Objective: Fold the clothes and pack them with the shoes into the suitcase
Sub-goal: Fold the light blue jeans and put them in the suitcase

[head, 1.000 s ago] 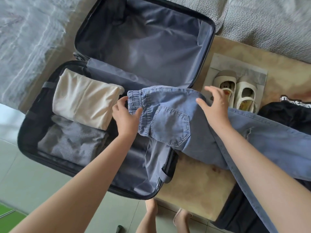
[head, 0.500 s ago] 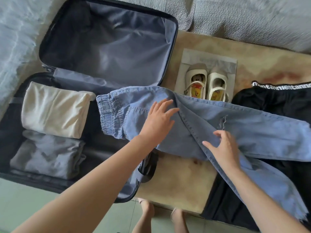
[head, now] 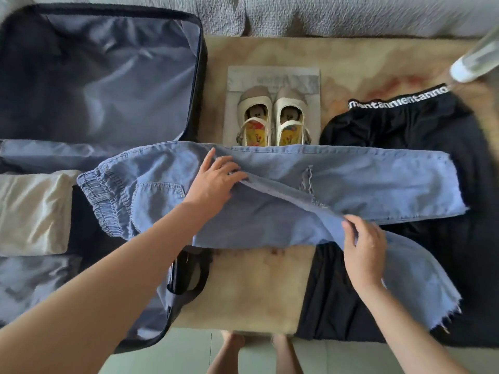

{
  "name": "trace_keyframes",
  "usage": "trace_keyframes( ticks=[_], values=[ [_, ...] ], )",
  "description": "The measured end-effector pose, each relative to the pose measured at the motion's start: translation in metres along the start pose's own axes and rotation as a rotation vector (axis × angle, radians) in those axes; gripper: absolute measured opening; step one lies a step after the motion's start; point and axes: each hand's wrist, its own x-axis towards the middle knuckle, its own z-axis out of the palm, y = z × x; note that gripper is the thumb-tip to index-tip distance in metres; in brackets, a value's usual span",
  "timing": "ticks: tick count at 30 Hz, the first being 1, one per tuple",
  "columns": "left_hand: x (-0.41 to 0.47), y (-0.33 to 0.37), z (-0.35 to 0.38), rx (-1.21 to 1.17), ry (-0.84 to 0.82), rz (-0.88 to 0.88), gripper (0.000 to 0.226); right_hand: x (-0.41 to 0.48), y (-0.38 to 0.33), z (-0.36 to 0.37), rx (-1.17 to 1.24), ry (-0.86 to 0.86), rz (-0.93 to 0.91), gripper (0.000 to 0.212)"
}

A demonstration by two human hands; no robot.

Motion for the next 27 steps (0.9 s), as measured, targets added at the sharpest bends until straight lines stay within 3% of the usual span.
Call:
trace_keyframes(
  ticks=[3, 6, 13, 16, 20, 25, 27],
  values=[
    [0.018, 0.000, 0.001, -0.028, 0.119, -0.068, 0.032, 0.046, 0.000, -0.023, 0.186, -0.004, 0.159, 0.018],
    [0.041, 0.007, -0.006, -0.112, 0.227, -0.201, 0.017, 0.103, 0.002, -0.029, 0.248, -0.096, 0.189, 0.019],
    [0.072, 0.000, 0.001, -0.100, 0.092, -0.429, 0.023, 0.179, 0.009, 0.004, -0.025, -0.209, 0.111, 0.016],
    [0.075, -0.002, 0.008, -0.075, 0.023, -0.434, 0.024, 0.186, 0.011, 0.017, -0.126, -0.181, 0.084, 0.017],
    [0.073, 0.001, 0.011, 0.004, -0.024, -0.413, 0.044, 0.183, 0.016, 0.024, -0.214, -0.078, 0.034, 0.017],
    [0.077, 0.020, 0.007, -0.088, 0.132, -0.304, 0.058, 0.163, 0.046, 0.007, -0.132, -0.052, 0.054, 0.028],
    [0.082, 0.032, 0.007, -0.102, 0.104, -0.200, 0.055, 0.150, 0.071, -0.007, -0.134, -0.112, 0.085, 0.029]
  ],
)
